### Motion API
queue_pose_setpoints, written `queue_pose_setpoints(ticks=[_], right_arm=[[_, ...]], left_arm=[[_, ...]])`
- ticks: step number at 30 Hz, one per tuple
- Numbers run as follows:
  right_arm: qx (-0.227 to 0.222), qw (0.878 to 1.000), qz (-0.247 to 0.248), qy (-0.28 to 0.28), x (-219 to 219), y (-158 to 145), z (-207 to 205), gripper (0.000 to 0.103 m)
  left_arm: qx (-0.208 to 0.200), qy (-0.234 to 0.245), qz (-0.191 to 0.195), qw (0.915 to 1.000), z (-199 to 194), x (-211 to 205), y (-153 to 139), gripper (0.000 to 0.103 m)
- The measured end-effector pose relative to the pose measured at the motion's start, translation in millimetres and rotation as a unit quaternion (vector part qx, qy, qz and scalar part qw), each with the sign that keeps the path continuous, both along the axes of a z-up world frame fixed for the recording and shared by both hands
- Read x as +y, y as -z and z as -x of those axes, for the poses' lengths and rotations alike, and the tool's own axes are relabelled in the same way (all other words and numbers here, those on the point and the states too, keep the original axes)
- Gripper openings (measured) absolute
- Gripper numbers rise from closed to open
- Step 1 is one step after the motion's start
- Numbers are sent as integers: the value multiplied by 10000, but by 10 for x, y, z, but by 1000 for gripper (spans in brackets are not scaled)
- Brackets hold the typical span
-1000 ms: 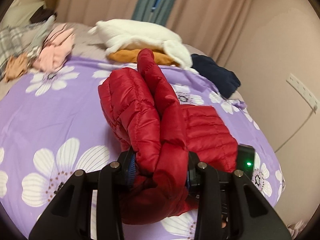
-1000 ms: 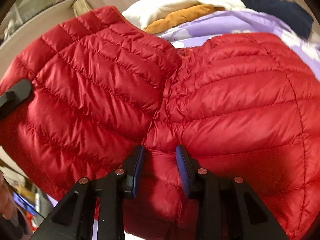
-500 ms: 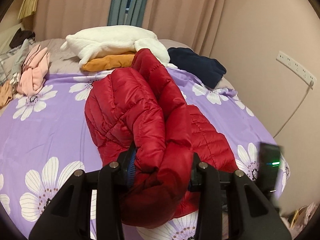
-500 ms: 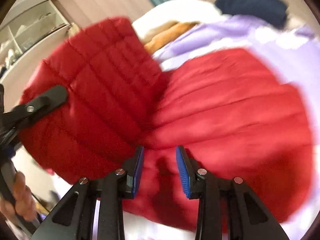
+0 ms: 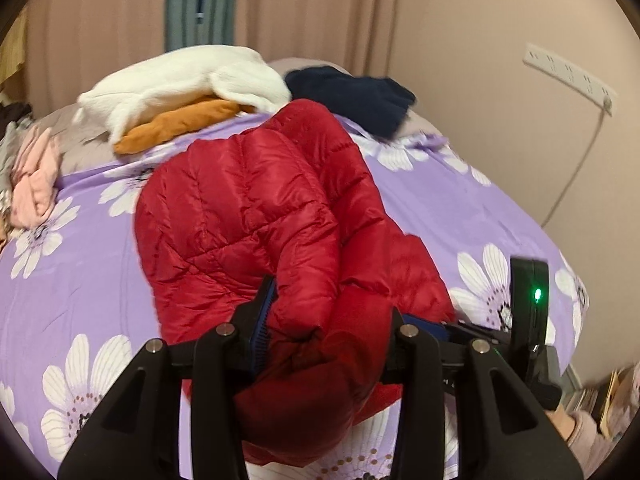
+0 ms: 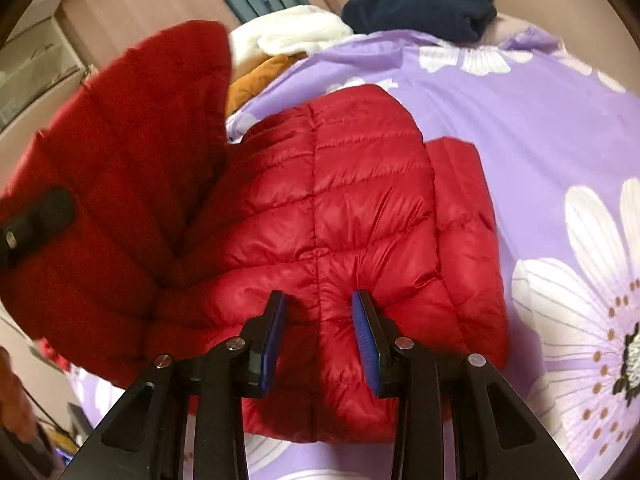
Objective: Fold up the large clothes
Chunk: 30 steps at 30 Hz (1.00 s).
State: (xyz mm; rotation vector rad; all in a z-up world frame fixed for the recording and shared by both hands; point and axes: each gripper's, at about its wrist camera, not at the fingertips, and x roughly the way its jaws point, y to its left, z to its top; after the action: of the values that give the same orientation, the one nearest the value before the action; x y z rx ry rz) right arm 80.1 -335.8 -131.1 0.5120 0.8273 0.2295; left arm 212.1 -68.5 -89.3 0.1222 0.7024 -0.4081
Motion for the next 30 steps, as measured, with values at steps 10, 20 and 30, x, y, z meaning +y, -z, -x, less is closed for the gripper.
queue_pose_setpoints(ticks=[10,20,30], right_arm=[[-398,9654,-2546,399,-758,74,73,68],[-431,9677,-2375,-724,-232,-324,-353,82],[-586,9888,-1050,-885,76,-531,-522,23]], left_arm=[[799,848,428,9923,-115,-136,381,67],[990,1060,612,9875,-72,-156,379,71],[1091,1062,744,9855,-65,-72,341,71]])
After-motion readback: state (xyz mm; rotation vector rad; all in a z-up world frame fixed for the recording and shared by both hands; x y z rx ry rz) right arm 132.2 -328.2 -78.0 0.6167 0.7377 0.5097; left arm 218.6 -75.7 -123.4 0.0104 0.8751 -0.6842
